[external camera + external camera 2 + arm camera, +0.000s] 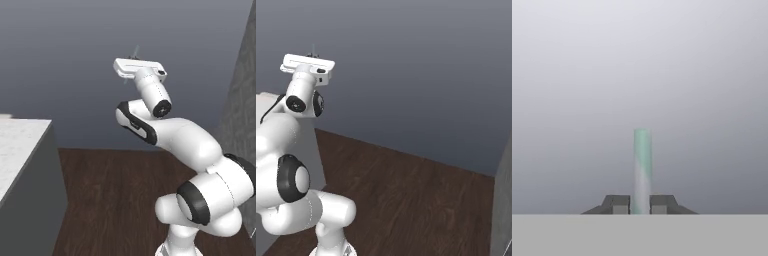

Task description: Take a straw from the drawer in front and place it inside the glass cup on the dining counter.

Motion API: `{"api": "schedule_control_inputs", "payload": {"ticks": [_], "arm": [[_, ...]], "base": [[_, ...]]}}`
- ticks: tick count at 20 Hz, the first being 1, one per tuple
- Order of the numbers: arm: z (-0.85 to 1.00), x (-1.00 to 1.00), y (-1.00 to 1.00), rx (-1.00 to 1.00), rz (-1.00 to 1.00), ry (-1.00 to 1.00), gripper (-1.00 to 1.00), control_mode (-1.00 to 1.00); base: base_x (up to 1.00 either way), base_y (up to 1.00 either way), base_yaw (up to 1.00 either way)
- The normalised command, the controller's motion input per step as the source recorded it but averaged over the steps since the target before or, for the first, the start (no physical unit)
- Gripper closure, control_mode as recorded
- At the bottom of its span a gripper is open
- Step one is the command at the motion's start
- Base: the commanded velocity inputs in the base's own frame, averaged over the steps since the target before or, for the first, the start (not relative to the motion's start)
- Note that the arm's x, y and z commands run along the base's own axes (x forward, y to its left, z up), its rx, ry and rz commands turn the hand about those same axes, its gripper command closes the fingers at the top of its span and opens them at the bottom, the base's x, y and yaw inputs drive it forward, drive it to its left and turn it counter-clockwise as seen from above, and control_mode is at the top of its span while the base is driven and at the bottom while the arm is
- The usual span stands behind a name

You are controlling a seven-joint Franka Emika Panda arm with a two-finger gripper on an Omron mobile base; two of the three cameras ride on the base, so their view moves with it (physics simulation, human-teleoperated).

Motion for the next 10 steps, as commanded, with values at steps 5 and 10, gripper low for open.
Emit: {"api": "schedule_control_inputs", "payload": {"ticks": [5, 10], "arm": [[0.00, 0.00, 0.00, 0.00, 0.00, 0.00, 1.00, 1.00], [0.00, 0.00, 0.00, 0.00, 0.00, 0.00, 1.00, 1.00]], "base": [[1.00, 0.00, 0.04], [1.00, 0.00, 0.10]]}}
